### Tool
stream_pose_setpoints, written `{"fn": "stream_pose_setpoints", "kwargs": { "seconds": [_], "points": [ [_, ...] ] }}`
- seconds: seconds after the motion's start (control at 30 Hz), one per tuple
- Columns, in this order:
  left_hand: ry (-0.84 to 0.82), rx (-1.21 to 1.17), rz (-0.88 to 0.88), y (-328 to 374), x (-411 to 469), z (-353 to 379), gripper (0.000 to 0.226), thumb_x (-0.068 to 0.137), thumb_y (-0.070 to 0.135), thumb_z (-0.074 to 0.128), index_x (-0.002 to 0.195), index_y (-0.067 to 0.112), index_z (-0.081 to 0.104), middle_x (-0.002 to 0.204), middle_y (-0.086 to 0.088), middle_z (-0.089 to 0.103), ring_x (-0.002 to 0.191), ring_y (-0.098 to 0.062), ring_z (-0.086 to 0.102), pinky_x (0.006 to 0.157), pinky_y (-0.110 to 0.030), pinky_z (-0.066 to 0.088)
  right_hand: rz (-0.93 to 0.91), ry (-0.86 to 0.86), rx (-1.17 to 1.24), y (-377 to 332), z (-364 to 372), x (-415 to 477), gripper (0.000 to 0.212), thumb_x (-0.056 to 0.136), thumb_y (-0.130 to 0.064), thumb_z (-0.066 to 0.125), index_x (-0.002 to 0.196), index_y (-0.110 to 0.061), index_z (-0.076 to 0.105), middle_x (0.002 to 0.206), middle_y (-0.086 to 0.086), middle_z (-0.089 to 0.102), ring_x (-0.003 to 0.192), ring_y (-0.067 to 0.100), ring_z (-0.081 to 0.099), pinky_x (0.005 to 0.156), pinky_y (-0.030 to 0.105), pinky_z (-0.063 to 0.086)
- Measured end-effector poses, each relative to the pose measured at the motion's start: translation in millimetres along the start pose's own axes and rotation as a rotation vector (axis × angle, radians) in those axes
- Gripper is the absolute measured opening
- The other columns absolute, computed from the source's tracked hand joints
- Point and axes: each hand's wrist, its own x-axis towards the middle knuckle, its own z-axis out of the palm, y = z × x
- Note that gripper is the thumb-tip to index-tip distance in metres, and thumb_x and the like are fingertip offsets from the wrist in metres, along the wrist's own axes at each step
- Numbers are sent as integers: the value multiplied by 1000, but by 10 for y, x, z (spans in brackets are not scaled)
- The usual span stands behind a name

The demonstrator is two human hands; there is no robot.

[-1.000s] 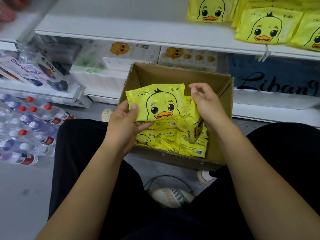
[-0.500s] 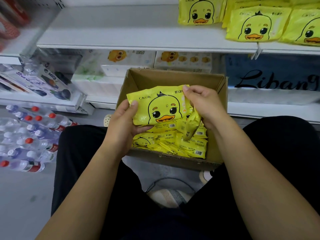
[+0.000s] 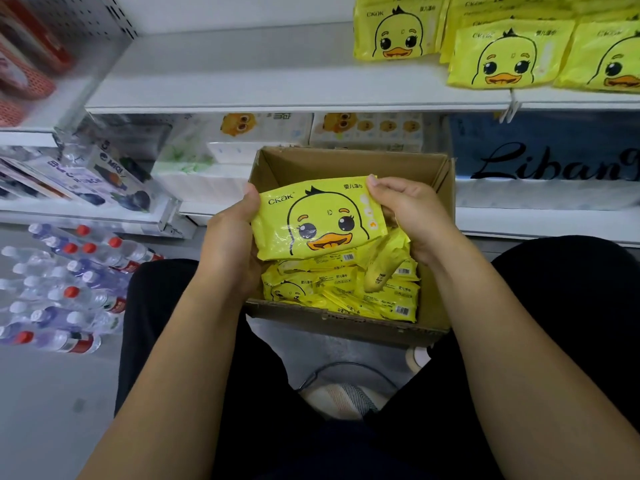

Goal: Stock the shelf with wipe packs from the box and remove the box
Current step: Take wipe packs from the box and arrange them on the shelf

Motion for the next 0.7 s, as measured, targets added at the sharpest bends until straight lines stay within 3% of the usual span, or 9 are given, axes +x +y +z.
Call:
{"fn": "stream_pose_setpoints", "kwargs": {
  "seconds": [0.03,0.1,0.2,0.3,0.43,0.6,0.7],
  "points": [
    [-1,-1,7,8,-26,4,39,104,43,51,115,10,69,104,-12,78,91,-33,76,72,-51,63,9,-20,-20,-1,-8,-13,24,98,-32,64,98,-11,76,57,-4,59,49,7,48,53,20,44],
    [0,-15,24,7,-45,2,43,104,45,49,119,10,69,107,-13,77,96,-35,76,82,-57,60,35,-86,-76,2,-53,-23,35,96,-43,63,99,-11,77,55,-4,37,48,9,30,50,20,30],
    [25,-41,84,14,-80,1,39,106,44,45,111,13,69,99,-8,79,90,-27,77,80,-50,61,48,-155,-199,-10,-84,-45,41,94,-52,61,81,-13,66,60,2,28,53,14,25,58,24,31],
    [-4,-82,86,-7,-93,3,42,107,46,41,112,14,69,101,-8,79,92,-24,77,74,-45,64,6,-117,-182,12,-53,-42,37,97,-41,62,65,-24,65,57,2,28,53,15,23,57,26,29],
    [-172,-250,-19,-181,-151,67,42,107,38,41,132,9,58,125,-12,71,115,-28,69,95,-43,58,-15,76,-86,42,-41,-8,27,97,-39,64,81,-19,74,56,-2,31,51,13,24,51,25,24],
    [-212,-202,12,-399,-188,142,30,109,19,40,131,5,55,124,-16,71,110,-32,71,93,-40,59,-20,148,-34,40,-46,-21,28,98,-38,63,87,-14,74,49,-8,35,43,8,26,46,19,26],
    [-185,-135,85,-348,-156,158,27,109,20,40,123,8,59,119,-15,73,105,-30,73,89,-38,61,-80,183,-171,66,-61,-19,34,99,-39,61,75,-17,66,48,-11,34,45,7,26,50,24,23]
  ]
}}
